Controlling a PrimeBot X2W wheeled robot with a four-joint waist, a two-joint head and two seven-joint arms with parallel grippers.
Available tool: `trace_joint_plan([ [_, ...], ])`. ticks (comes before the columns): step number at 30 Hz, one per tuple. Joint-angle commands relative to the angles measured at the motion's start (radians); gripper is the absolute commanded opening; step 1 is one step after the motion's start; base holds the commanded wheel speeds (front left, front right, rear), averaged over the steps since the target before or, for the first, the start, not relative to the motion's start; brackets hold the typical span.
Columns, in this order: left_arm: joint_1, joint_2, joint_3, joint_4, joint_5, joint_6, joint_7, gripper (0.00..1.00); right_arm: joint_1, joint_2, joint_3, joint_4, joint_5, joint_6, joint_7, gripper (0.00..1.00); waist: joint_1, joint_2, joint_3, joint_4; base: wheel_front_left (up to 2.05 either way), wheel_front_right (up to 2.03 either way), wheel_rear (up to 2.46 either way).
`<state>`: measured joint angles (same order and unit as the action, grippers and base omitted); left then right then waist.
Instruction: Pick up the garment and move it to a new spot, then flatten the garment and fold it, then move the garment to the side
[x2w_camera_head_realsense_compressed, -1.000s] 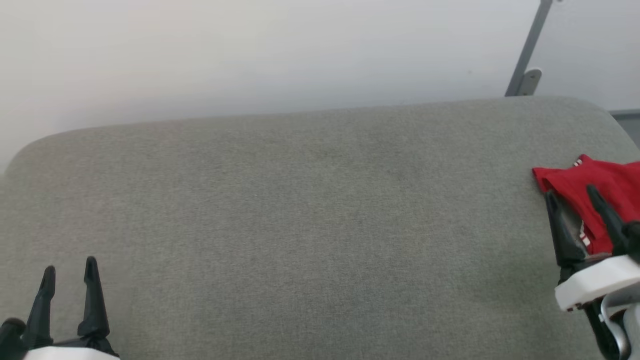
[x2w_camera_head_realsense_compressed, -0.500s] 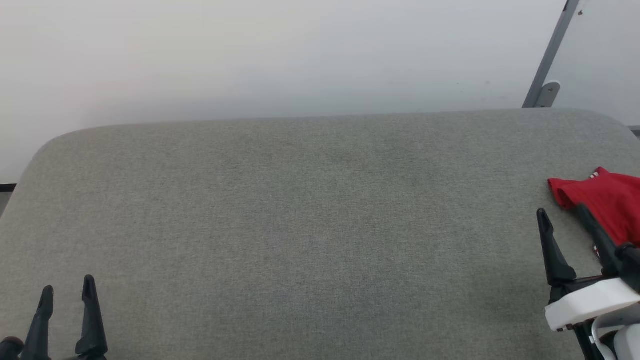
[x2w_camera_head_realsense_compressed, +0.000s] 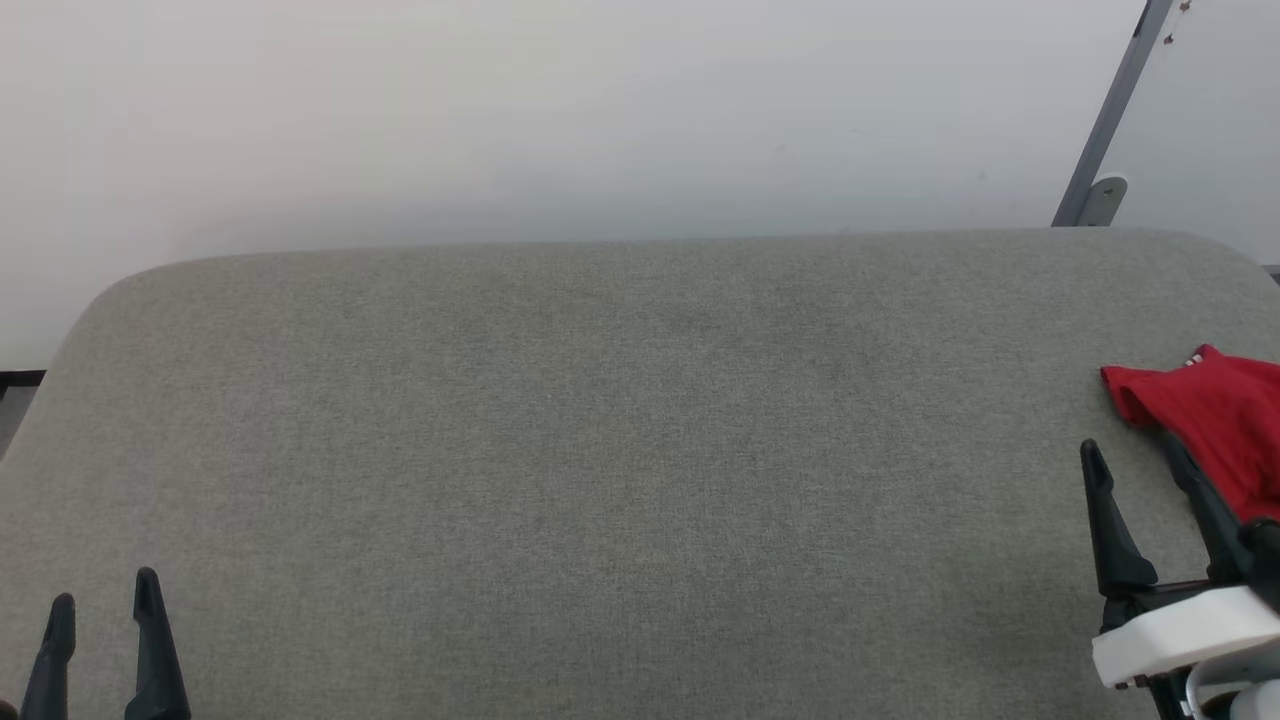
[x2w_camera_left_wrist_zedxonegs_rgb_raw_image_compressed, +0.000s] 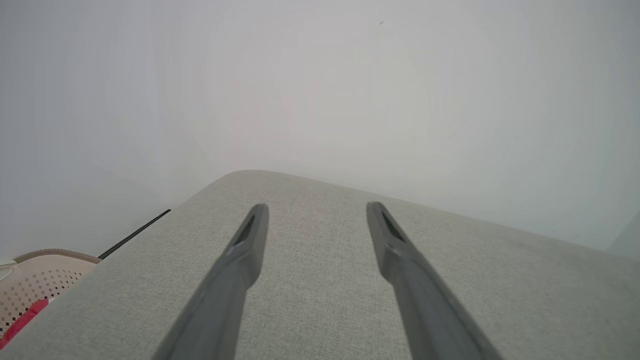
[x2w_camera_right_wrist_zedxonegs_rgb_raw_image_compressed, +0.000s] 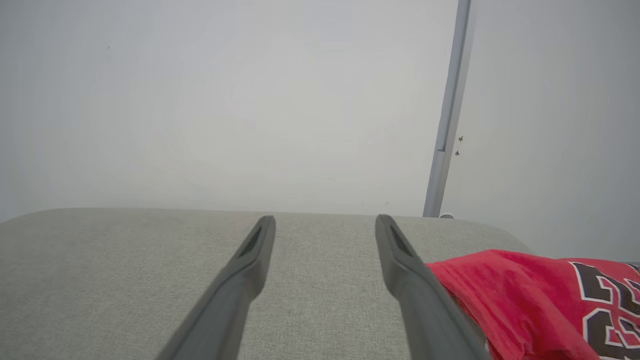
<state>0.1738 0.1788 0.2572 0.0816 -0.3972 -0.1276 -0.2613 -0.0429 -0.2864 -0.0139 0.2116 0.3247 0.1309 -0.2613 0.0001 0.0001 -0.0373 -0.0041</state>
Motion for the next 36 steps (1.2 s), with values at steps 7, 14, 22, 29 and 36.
trace_joint_plan([
  [7, 0.025, 0.008, -0.012, -0.006, 0.012, -0.003, -0.005, 1.00, 0.037, 0.020, -0.018, -0.015, -0.005, 0.000, -0.005, 1.00, -0.0001, -0.0001, -0.003, 0.006, 0.00, 0.00, 0.00],
  [14, 0.029, 0.029, -0.034, -0.004, 0.001, -0.003, -0.005, 1.00, 0.047, 0.028, -0.029, -0.021, -0.011, 0.000, -0.005, 1.00, -0.0001, -0.0001, -0.001, 0.008, 0.00, 0.00, 0.00],
  [22, 0.027, 0.043, -0.062, -0.006, 0.003, -0.003, -0.005, 1.00, 0.051, 0.035, -0.033, -0.024, -0.017, 0.000, -0.005, 1.00, -0.0001, -0.0001, -0.001, 0.007, 0.00, 0.00, 0.00],
  [29, 0.025, 0.047, -0.069, -0.005, 0.013, -0.003, -0.005, 1.00, 0.053, 0.039, -0.035, -0.024, -0.019, 0.000, -0.005, 1.00, -0.0001, -0.0001, -0.001, 0.007, 0.00, 0.00, 0.00],
  [36, 0.008, 0.007, -0.078, 0.045, -0.028, 0.000, 0.016, 0.00, 0.061, 0.062, -0.025, 0.023, 0.024, 0.000, 0.016, 0.00, 0.0000, -0.0001, 0.000, 0.007, 0.00, 0.00, 0.00],
])
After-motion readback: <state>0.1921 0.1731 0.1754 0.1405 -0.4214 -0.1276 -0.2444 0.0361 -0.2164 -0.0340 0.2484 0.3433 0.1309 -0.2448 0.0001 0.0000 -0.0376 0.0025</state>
